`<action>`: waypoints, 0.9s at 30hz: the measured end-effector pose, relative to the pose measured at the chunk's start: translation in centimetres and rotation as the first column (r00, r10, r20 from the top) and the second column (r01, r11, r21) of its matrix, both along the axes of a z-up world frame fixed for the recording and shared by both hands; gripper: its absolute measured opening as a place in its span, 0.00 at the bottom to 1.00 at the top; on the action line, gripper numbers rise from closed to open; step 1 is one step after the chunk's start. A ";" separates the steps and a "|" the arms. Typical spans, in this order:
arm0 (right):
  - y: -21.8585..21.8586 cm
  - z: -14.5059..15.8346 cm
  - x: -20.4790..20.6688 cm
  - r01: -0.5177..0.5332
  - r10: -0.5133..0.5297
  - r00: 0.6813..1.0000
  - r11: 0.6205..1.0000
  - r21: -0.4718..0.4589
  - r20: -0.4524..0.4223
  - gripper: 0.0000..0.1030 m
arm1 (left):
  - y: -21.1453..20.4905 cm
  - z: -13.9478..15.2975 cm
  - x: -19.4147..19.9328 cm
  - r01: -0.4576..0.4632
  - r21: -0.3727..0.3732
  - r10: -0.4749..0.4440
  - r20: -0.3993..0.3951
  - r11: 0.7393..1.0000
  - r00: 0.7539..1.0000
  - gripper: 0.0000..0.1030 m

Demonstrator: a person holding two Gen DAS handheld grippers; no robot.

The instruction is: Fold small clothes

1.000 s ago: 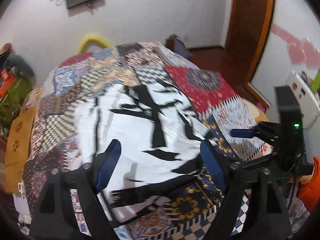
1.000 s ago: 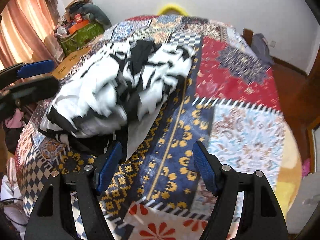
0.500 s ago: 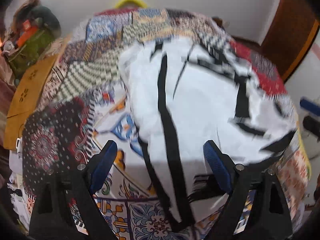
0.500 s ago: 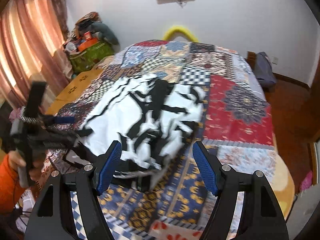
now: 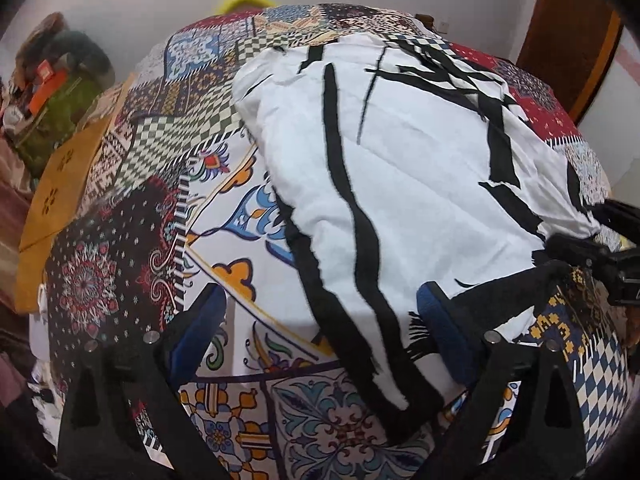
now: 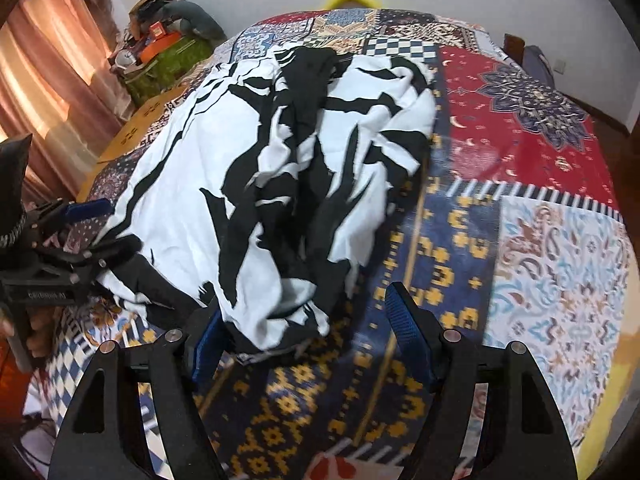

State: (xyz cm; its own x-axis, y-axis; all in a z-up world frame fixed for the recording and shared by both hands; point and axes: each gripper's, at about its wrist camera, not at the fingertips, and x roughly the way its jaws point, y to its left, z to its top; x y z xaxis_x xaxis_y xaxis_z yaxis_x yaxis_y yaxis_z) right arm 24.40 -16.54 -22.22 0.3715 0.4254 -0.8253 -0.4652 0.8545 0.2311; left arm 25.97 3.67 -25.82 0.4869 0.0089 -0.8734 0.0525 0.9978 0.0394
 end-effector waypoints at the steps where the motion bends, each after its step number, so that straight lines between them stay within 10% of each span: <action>1: -0.1 0.0 -0.2 -0.003 0.003 1.000 1.000 -0.005 0.004 0.68 | 0.3 0.0 0.0 -0.005 -0.009 0.005 -0.002 1.000 1.000 0.95; 16: -0.6 4.8 -1.1 -0.033 0.037 0.991 0.999 -0.037 0.129 0.70 | 3.2 4.7 -0.6 -0.064 0.025 0.061 0.112 0.998 0.992 0.95; 27: 3.3 7.7 6.4 -0.056 0.050 0.980 0.998 0.026 0.191 0.70 | 4.8 7.0 7.2 -0.086 0.035 0.079 0.161 0.996 0.984 0.95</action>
State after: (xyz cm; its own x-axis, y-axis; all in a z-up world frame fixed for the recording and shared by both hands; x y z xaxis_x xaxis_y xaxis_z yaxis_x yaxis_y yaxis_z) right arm 30.79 -13.26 -14.56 0.4965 0.4728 -0.7280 -0.5472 0.8215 0.1603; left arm 33.16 8.49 -18.86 0.6161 0.0892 -0.7826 -0.0403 0.9958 0.0819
